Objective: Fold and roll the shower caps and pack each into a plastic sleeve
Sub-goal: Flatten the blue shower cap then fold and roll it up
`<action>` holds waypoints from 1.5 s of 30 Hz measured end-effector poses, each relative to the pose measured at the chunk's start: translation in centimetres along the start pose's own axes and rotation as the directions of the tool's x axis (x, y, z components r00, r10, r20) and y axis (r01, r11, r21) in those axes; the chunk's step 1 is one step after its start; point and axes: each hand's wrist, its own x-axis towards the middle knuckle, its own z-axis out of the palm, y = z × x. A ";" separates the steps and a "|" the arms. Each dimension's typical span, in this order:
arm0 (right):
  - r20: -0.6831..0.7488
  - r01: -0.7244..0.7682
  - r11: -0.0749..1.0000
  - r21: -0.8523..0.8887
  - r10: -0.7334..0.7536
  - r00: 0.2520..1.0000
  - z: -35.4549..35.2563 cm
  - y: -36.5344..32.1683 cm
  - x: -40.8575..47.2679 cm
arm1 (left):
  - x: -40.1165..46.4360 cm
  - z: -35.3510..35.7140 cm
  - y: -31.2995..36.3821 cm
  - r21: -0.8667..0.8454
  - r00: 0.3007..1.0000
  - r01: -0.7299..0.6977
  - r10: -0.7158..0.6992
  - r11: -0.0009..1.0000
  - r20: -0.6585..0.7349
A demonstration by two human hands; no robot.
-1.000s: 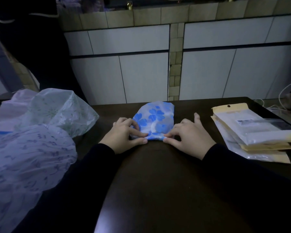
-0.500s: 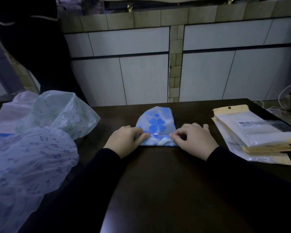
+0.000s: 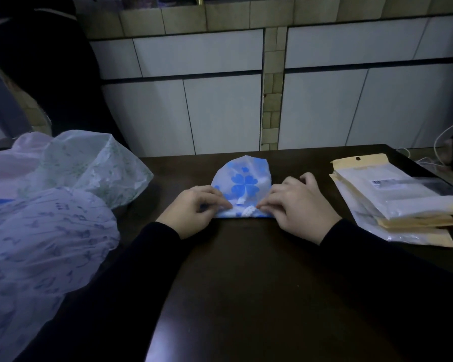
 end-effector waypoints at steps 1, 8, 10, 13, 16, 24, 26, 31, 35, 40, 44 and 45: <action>0.016 -0.013 1.000 -0.018 0.013 1.000 -0.1 -0.1 0.0 | 0.0 -0.2 0.0 -0.007 0.999 0.027 -0.026 1.000 0.029; 0.087 -0.132 0.990 0.043 0.128 0.988 -0.6 0.1 0.2 | 0.2 -0.7 -0.1 0.105 0.990 0.104 -0.113 0.989 0.085; 0.049 -0.106 0.994 0.019 0.105 0.993 -0.5 0.2 0.0 | 0.1 -0.7 -0.1 0.137 0.992 0.081 -0.093 0.987 0.081; 0.009 -0.103 0.993 0.057 0.102 0.995 -0.1 0.4 -0.2 | -0.1 -1.0 0.2 0.134 0.993 0.077 -0.089 0.988 0.082; 0.064 -0.216 0.956 0.197 0.207 0.976 -0.1 0.5 0.2 | -0.1 -1.1 0.7 0.143 0.988 0.102 -0.116 0.985 0.098; 0.161 -0.434 0.868 0.242 0.405 0.900 0.5 0.6 1.0 | 0.4 -0.9 1.3 0.133 0.975 0.201 -0.211 0.971 0.069; 0.052 -0.383 0.909 0.164 0.380 0.924 0.8 0.5 0.7 | 0.3 -0.5 1.3 0.174 0.981 0.185 -0.193 0.967 0.032; -0.152 -0.122 0.985 0.121 0.140 0.978 0.9 0.3 0.4 | 0.3 0.0 0.7 0.256 0.994 -0.041 0.066 0.966 -0.091; -0.076 -0.034 0.998 0.050 0.038 0.996 0.6 0.6 0.2 | 0.3 0.2 0.0 0.187 0.997 -0.059 0.068 0.981 -0.041; 0.061 -0.076 0.997 -0.019 0.077 0.995 0.5 0.7 0.1 | 0.1 -0.3 -0.1 0.150 1.000 0.020 -0.023 0.989 0.018; 0.045 -0.149 0.989 0.008 0.148 0.988 0.7 0.4 0.2 | 0.2 -0.3 0.0 0.166 0.998 0.054 -0.058 0.985 0.021; 0.044 -0.152 0.988 0.003 0.152 0.987 0.7 0.4 0.2 | 0.2 -0.3 -0.1 0.166 0.998 0.055 -0.060 0.985 0.023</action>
